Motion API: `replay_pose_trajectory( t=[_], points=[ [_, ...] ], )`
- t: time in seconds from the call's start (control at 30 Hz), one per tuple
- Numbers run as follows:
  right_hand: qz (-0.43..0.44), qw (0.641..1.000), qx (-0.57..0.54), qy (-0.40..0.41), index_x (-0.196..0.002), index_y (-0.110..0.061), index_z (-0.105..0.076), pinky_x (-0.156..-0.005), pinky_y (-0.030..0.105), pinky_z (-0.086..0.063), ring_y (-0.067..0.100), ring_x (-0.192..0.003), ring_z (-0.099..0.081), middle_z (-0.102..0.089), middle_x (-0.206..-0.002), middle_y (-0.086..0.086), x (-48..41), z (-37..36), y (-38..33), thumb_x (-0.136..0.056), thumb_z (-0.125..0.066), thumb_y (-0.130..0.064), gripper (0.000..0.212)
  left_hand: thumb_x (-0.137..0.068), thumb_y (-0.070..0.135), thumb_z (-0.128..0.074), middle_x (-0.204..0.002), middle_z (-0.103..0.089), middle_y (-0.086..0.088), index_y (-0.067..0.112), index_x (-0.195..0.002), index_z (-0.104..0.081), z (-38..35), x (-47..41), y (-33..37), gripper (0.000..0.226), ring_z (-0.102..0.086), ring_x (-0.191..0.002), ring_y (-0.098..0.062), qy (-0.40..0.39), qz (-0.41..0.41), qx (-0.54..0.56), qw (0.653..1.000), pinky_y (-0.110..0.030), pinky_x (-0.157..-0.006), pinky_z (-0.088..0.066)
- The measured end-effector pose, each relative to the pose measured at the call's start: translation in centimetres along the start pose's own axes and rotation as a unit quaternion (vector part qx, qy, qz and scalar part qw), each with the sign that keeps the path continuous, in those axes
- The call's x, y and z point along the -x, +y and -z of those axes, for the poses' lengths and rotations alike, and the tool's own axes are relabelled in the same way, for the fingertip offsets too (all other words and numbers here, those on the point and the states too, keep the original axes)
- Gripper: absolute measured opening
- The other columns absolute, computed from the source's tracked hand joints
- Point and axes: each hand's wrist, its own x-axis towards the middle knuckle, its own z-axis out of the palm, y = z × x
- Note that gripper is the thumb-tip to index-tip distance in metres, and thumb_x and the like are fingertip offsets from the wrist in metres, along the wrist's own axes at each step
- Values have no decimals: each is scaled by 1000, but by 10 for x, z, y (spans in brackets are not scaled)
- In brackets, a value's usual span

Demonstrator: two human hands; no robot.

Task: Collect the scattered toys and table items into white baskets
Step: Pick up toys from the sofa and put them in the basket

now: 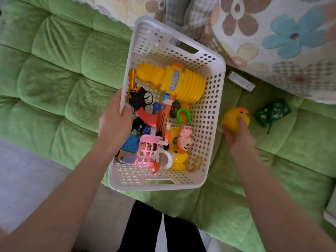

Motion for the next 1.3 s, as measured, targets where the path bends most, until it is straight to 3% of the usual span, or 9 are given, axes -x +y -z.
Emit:
replay_pose_trajectory(
  t=[0.17,0.27,0.4,0.63,0.73,0.87,1.03,1.17,1.3],
  points=[
    [239,946,191,-103,-122,-18,-53,-67,25,-57,14,-76,-71,-70,-94,2,58,8,22,-81,-69,-27,45,-99,28,-33,-109,-54,-27,10,-127,-46,9,0,-3,36,-52,-100,-42,-25,-7,12,1000,-40,-78,-46],
    [293,902,284,-137,-98,-28,-60,-77,36,-58,18,-81,-70,-70,-88,1,78,-6,41,-88,-60,-21,12,-99,28,-32,-111,-58,-20,18,-133,-42,12,-2,-6,36,-54,-101,-35,-44,-18,24,999,-30,-77,-39],
    [271,903,312,-121,-112,-20,-56,-84,40,-55,18,-92,-65,-65,-97,-4,82,-35,56,-89,-59,-22,24,-100,28,-32,-126,-53,1,22,-141,-33,14,-4,-12,42,-47,-103,-8,-55,-27,28,998,-14,-84,-31],
    [283,852,427,-111,-124,-10,-52,-80,22,-42,12,-102,-57,-60,-115,2,60,-49,57,-86,-61,-34,46,-100,23,-33,-97,-51,8,18,-140,-35,15,-10,-21,41,-49,-78,-4,-46,-53,37,997,-8,-58,-33],
    [273,829,470,-134,-114,-10,-55,-48,0,-35,-15,-59,-59,-52,-75,-8,53,-60,59,-88,-59,-38,38,-100,24,-33,-83,-50,11,20,-141,-34,14,-12,-24,41,-44,-63,5,-48,-46,39,997,1,-51,-36],
    [184,820,518,-161,-95,-5,-53,-26,9,-28,-4,-28,-49,-56,-72,5,49,-78,56,-82,-60,-52,48,-100,25,-33,-80,-51,13,22,-142,-32,15,-15,-28,43,-43,-63,3,-52,-37,46,997,1,-50,-34],
    [139,791,555,-217,-108,-6,-43,-34,15,-43,21,-67,-64,-60,-91,11,59,-84,54,-73,-74,-30,52,-99,24,-33,-70,-45,18,22,-140,-35,15,-16,-30,41,-46,-53,6,-43,-38,35,998,-1,-49,-34],
    [247,834,465,-164,-114,-15,-47,-67,32,-57,22,-80,-65,-61,-91,2,64,-75,65,-74,-69,-32,48,-99,24,-34,-72,-45,14,21,-140,-35,15,-16,-29,41,-47,-59,-5,-42,-38,37,998,-2,-49,-34],
    [334,840,416,-99,-129,-12,-39,-90,28,-44,18,-109,-53,-52,-123,6,56,-67,81,-77,-71,-35,66,-99,24,-34,-77,-48,17,22,-140,-35,15,-16,-29,41,-47,-62,1,-44,-37,40,998,0,-50,-34]
  ],
)
